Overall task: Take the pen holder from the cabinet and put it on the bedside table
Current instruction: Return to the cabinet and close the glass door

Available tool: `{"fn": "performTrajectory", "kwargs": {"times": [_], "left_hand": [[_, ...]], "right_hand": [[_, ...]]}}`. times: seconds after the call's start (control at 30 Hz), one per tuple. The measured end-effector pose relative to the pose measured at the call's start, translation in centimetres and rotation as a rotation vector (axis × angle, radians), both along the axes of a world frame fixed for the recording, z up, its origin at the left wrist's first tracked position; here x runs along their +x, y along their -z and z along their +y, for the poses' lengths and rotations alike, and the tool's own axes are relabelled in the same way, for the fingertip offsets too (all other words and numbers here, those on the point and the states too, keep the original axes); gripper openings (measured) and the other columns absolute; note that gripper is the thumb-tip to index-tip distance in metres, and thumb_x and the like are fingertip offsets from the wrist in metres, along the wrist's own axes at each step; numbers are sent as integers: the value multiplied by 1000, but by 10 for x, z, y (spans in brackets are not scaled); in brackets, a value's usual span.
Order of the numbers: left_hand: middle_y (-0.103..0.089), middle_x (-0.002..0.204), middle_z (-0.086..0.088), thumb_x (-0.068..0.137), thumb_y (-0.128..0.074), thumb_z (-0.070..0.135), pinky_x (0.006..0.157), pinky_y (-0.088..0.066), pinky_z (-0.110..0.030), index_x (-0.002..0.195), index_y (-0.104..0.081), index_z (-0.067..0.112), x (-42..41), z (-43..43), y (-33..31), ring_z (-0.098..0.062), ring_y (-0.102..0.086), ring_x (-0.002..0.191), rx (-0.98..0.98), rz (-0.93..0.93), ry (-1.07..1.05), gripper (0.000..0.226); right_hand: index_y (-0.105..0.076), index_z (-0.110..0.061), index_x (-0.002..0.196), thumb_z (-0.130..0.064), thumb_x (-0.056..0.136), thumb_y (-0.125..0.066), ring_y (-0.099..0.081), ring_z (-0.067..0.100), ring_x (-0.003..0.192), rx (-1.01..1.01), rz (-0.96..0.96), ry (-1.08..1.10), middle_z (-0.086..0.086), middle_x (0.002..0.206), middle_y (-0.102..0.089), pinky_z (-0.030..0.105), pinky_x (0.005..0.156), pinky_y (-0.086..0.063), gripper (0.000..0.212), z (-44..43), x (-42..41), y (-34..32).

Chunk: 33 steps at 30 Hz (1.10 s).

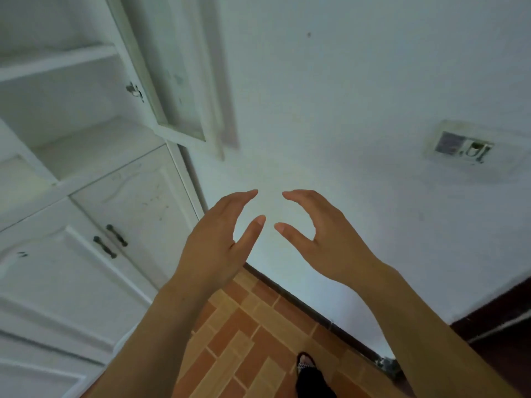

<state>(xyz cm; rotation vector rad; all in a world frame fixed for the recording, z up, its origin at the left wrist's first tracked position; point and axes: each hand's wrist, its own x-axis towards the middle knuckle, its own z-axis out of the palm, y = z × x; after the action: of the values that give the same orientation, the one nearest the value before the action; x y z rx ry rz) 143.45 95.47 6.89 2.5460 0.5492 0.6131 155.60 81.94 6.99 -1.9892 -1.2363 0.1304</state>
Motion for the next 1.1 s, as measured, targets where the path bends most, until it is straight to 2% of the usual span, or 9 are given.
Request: {"fn": "performTrajectory", "kwargs": {"times": [0.1,0.2,0.4,0.57,0.63,0.83,1.1], "left_hand": [[-40,141,14,86,-29,61,97,-24,-23,135,-32,40,33,22,-10,3,-33,120,41,-1,-38,53],[-39,142,13,88,-32,59,98,-25,-25,135,-32,40,71,45,-26,-8,-37,128,70,-25,-84,51],[-36,144,12,86,-31,59,98,-23,-26,135,-32,39,136,79,-50,-11,-35,130,94,-63,-145,53],[-40,143,8,85,-29,61,101,-30,-35,134,-35,36,147,118,-61,-16,-38,128,120,-83,-251,56],[-41,141,6,86,-31,62,99,-31,-34,134,-36,34,148,133,-65,-16,-40,127,147,-76,-270,55],[-44,139,4,87,-31,59,96,-30,-26,134,-38,30,147,188,-87,-15,-43,123,224,-53,-261,55],[-41,142,3,87,-30,59,99,-28,-31,136,-35,32,145,260,-127,-16,-39,126,269,-79,-234,56]], "right_hand": [[-38,-30,131,-49,88,-47,-35,-4,118,12,-12,-43,-14,137,-41,19,100,-30,48,29,36,-9],[-37,-29,131,-49,87,-46,-37,0,121,27,-67,-82,-13,137,-41,16,97,-28,49,54,74,-21],[-36,-27,132,-49,88,-46,-38,4,123,58,-201,-135,-11,137,-41,14,93,-25,51,92,143,-43],[-36,-26,132,-47,88,-48,-37,2,121,63,-188,-224,-10,137,-41,-2,85,-18,50,139,169,-54],[-36,-27,132,-46,88,-49,-37,1,120,84,-171,-252,-11,137,-41,-6,82,-17,50,159,173,-56],[-37,-27,132,-46,88,-50,-40,4,119,122,-165,-310,-10,135,-42,7,88,-25,50,220,177,-69],[-39,-24,131,-45,87,-50,-42,5,119,204,-246,-263,-8,134,-44,19,94,-31,50,282,179,-111]]}}
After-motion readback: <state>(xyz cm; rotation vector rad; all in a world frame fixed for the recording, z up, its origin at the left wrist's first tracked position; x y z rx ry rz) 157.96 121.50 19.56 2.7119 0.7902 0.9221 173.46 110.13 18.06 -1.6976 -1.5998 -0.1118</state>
